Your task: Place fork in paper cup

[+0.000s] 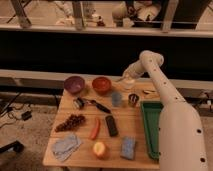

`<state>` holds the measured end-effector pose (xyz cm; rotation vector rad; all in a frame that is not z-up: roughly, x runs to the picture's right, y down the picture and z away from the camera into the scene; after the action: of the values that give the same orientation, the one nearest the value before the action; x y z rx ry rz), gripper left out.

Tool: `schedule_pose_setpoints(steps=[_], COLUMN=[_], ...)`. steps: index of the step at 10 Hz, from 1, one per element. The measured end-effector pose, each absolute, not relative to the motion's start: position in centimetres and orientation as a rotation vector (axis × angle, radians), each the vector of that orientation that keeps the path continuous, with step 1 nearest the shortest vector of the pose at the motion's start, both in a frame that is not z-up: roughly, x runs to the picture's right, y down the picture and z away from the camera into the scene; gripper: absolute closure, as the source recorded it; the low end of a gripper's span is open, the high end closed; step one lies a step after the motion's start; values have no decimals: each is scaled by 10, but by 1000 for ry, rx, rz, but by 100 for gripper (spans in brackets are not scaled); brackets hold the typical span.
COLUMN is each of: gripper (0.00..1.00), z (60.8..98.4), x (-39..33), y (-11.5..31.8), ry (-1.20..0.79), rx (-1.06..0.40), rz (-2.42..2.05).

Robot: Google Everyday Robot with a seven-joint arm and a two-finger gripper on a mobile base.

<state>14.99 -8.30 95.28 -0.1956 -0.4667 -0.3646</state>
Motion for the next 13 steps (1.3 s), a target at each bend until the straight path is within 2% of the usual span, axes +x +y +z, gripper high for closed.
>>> schedule_pose_setpoints(steps=[1, 5, 8, 9, 13], gripper=[96, 55, 27, 21, 20], z=[953, 953, 953, 953, 953], x=[149, 150, 150, 150, 151], y=[-83, -83, -83, -83, -83], ry=[-467, -467, -467, -466, -466], rx=[-196, -196, -196, -196, -196], rz=[-365, -365, -365, -365, -364])
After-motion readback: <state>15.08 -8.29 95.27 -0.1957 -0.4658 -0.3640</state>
